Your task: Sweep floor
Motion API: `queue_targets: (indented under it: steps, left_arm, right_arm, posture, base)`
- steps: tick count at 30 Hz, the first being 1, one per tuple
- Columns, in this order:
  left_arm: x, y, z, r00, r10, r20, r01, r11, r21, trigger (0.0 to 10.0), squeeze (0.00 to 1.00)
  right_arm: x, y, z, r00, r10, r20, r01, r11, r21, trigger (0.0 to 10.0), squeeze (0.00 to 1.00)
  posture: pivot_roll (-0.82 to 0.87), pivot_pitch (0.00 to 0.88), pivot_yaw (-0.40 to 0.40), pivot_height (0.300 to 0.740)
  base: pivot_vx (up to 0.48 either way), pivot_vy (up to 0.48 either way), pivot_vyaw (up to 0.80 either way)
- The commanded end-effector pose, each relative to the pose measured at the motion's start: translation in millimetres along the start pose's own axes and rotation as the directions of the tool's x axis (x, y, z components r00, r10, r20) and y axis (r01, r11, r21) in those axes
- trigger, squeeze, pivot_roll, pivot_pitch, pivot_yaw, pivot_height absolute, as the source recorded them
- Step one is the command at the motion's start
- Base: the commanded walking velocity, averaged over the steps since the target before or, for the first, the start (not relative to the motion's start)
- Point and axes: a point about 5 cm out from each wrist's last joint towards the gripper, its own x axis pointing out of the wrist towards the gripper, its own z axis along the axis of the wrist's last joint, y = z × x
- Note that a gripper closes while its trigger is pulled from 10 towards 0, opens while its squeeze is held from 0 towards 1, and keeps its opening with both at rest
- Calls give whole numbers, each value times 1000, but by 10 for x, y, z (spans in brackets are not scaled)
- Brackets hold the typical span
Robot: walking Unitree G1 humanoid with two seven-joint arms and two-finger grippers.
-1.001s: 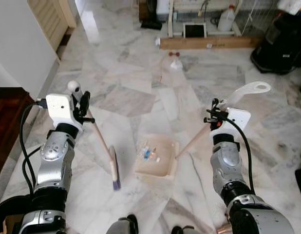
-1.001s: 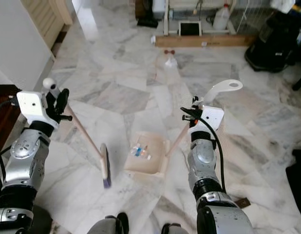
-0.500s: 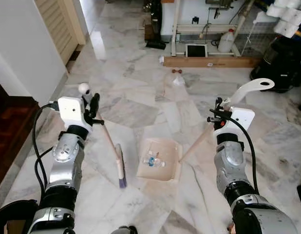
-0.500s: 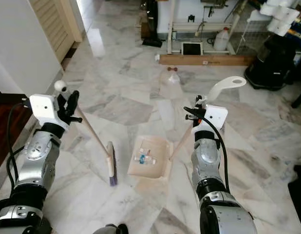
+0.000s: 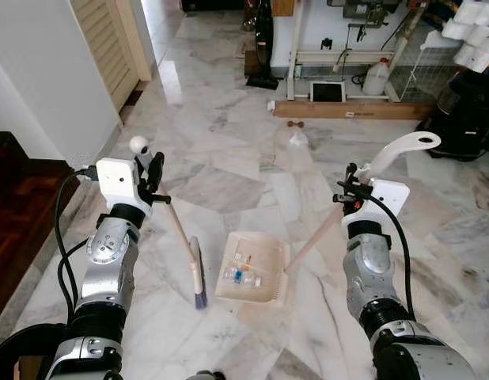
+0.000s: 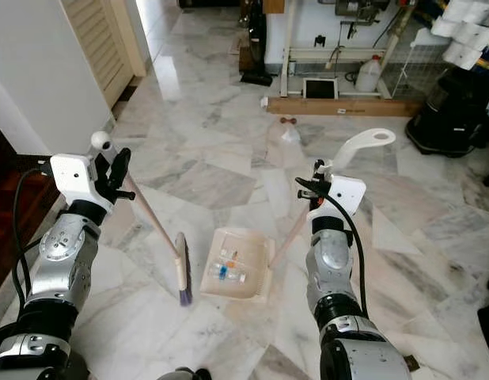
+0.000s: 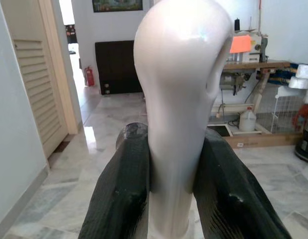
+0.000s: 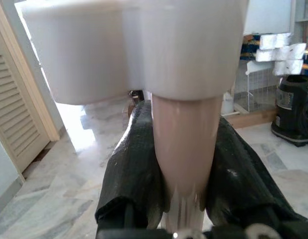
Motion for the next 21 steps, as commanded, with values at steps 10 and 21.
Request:
queue_targets:
  steps: [10,21]
  left_arm:
    - [59,16,82,999,9,47,-9,1000,5,10000,0]
    - [62,25,82,999,20,50,-20,1000,3,10000,0]
  right_arm:
    - [38,-15,111,998,-23,62,23,1000,7,10000,0]
    - [29,-7,109,998,-26,62,26,1000,7,10000,0]
  posture:
    - [66,30,59,740]
    - [66,45,55,740]
  base:
    - [0,0,0]
    - [0,0,0]
